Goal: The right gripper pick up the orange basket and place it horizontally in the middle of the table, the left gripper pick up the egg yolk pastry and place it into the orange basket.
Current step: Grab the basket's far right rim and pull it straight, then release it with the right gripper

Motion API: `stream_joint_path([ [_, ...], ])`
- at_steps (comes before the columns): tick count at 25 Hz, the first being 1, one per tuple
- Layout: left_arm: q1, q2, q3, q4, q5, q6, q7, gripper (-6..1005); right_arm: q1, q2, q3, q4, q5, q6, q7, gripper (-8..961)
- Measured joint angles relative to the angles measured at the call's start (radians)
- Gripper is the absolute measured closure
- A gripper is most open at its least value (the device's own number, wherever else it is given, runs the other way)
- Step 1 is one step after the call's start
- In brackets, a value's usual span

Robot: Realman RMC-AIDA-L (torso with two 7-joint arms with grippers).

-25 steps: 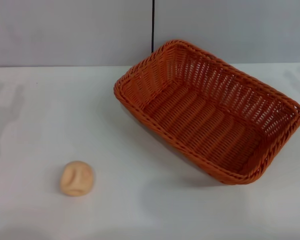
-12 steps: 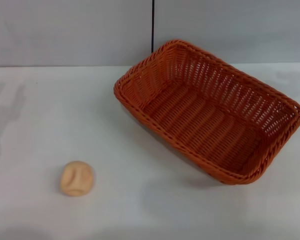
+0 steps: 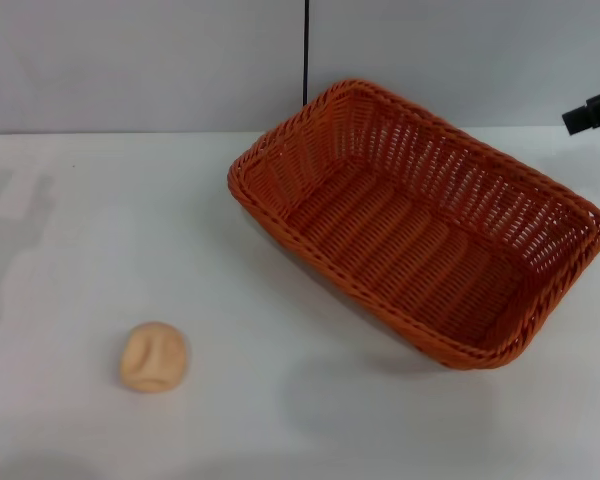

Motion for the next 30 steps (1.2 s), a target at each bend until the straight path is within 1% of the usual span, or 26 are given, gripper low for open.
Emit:
stream_joint_path([
  [2,0.0,0.0,0.001,0.002,0.0,0.001,0.0,334,0.008,0.005,-0.039,0.011,-0.009,0.017,0.013,390],
  [5,0.0,0.0,0.005,0.004,0.0,0.001,0.0,334,0.013,0.011,-0.049,0.02,-0.017,0.022,0.015,394],
  [6,0.001,0.0,0.007,0.004,0.0,0.002,0.0,334,0.014,0.017,-0.051,0.023,-0.026,0.025,0.015,398],
  [7,0.001,0.0,0.008,0.004,0.0,0.002,0.0,334,0.014,0.034,-0.052,0.024,-0.045,0.034,0.015,401],
  [8,0.001,0.0,0.01,0.004,0.0,0.003,0.001,334,0.014,0.034,-0.052,0.024,-0.045,0.034,0.015,404],
  [9,0.001,-0.001,0.011,0.004,0.0,0.004,0.001,334,0.014,0.044,-0.052,0.024,-0.054,0.039,0.015,407],
  [11,0.001,-0.001,0.012,0.004,0.0,0.005,0.001,334,0.012,0.067,-0.058,0.025,-0.076,0.053,0.011,414],
  [12,0.0,-0.002,0.013,0.005,0.0,0.006,0.001,334,0.009,0.084,-0.069,0.026,-0.093,0.069,0.01,417],
  [13,0.0,-0.002,0.013,0.005,0.0,0.006,0.001,334,0.009,0.084,-0.069,0.026,-0.093,0.069,0.01,421],
  [17,-0.002,-0.002,0.017,0.006,0.0,0.007,0.001,333,0.008,0.11,-0.098,0.048,-0.132,0.115,0.012,434],
  [22,-0.003,-0.003,0.02,0.006,0.0,0.007,0.001,333,0.013,0.118,-0.103,0.082,-0.141,0.154,0.012,450],
  [30,0.0,-0.003,0.022,0.007,0.0,0.009,0.001,333,0.017,0.122,-0.105,0.095,-0.142,0.177,0.003,476],
])
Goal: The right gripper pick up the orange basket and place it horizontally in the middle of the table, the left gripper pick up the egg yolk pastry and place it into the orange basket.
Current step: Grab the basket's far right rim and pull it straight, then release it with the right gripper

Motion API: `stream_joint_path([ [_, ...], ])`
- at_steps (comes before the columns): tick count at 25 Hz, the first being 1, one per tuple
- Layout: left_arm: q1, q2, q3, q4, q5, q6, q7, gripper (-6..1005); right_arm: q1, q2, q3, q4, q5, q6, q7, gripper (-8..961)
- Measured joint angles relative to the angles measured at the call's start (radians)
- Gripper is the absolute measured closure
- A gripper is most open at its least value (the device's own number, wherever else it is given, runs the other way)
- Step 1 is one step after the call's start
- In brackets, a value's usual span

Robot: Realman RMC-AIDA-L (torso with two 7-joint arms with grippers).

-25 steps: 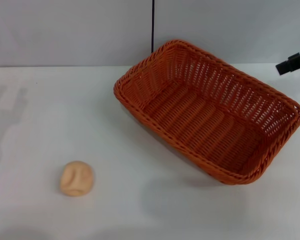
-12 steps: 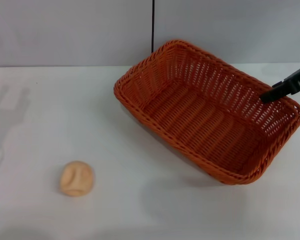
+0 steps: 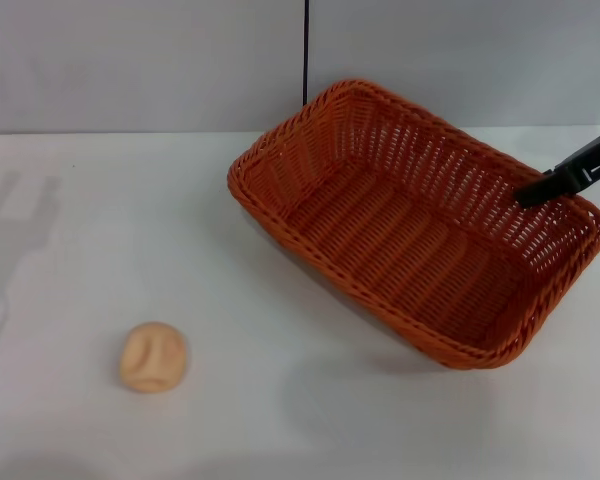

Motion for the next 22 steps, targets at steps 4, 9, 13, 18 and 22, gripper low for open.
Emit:
stream_joint_path([
  [4,0.0,0.0,0.001,0.001,0.0,0.004,0.0,334,-0.002,0.001,0.0,-0.003,0.003,0.001,-0.003,543],
  [9,-0.002,0.0,0.002,0.001,0.0,0.011,0.0,334,-0.007,0.001,0.003,-0.004,0.006,0.001,-0.01,693],
  [13,-0.004,0.0,0.002,0.001,0.0,0.013,0.0,334,-0.01,0.0,0.008,-0.003,0.007,0.001,-0.01,763],
  [18,-0.006,0.0,0.003,0.001,0.0,0.013,0.0,334,-0.013,0.0,0.012,-0.004,0.01,0.001,-0.013,790],
  [22,-0.005,0.0,0.003,0.001,0.0,0.013,-0.002,333,-0.016,-0.005,0.016,-0.001,0.058,-0.02,-0.03,789],
])
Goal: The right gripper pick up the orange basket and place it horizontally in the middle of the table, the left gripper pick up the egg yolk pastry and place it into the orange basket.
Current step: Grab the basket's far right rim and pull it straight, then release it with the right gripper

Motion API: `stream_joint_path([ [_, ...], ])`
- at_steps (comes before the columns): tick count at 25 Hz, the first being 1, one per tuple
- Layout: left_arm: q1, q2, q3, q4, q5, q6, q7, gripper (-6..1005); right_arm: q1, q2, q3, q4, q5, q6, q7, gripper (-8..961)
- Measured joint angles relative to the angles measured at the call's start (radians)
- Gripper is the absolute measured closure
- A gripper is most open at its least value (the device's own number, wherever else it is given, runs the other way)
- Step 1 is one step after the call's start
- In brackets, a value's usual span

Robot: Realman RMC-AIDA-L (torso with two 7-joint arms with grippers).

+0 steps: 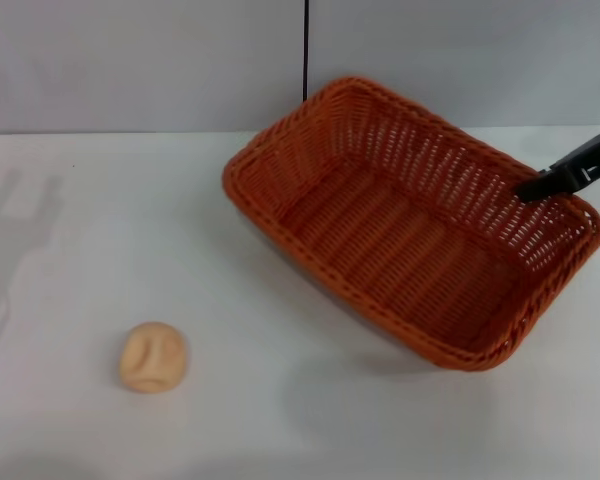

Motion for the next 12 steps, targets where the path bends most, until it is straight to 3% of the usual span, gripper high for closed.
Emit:
stream_joint_path([
  [6,0.002,0.0,0.0,0.0,0.0,0.0,-0.002,333,-0.009,-0.007,0.0,-0.012,0.057,-0.037,-0.016,790],
  [12,0.003,0.0,0.0,0.0,0.0,0.0,-0.004,333,-0.047,-0.021,0.002,-0.103,0.18,-0.119,-0.022,790],
])
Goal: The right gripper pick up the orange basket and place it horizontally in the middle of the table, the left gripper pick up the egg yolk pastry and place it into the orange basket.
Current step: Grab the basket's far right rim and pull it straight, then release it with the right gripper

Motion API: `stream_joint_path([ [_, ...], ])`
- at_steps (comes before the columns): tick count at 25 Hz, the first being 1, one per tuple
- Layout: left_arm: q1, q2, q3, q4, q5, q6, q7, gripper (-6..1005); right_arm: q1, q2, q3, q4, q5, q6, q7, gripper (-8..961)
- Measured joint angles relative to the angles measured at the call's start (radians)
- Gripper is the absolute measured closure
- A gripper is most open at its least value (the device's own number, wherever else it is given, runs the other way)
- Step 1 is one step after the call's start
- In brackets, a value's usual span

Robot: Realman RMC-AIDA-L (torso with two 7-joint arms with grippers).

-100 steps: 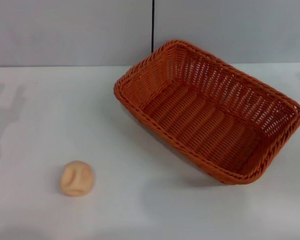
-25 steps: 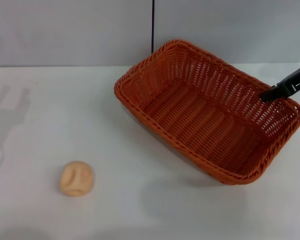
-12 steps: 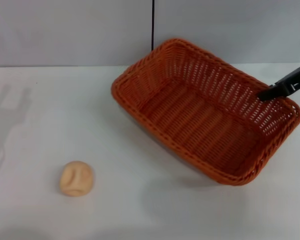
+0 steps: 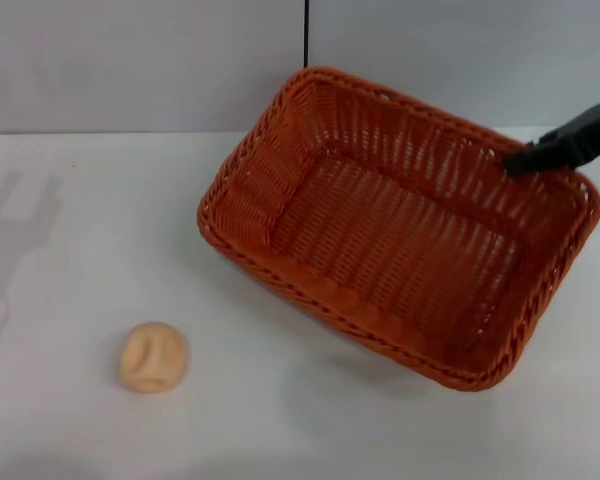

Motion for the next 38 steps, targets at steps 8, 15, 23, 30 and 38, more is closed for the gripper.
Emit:
stream_joint_path([
  [8,-0.001,0.0,-0.001,0.0,0.0,0.0,0.0,333,-0.02,-0.032,0.008,-0.031,0.154,-0.076,-0.012,790],
  [15,-0.002,0.001,-0.002,0.0,0.0,0.001,0.0,334,-0.02,-0.033,0.052,-0.038,0.192,-0.119,-0.042,789],
  [23,-0.002,0.002,-0.002,0.0,0.0,0.003,-0.002,334,-0.017,-0.04,0.077,-0.051,0.245,-0.211,-0.08,789],
  [30,-0.005,0.002,-0.001,0.0,0.0,0.003,-0.002,334,-0.005,-0.054,0.063,-0.069,0.243,-0.285,-0.134,789],
  [38,-0.003,0.0,0.002,0.001,0.0,0.004,-0.002,334,0.005,-0.059,-0.003,-0.06,0.192,-0.318,-0.215,790],
])
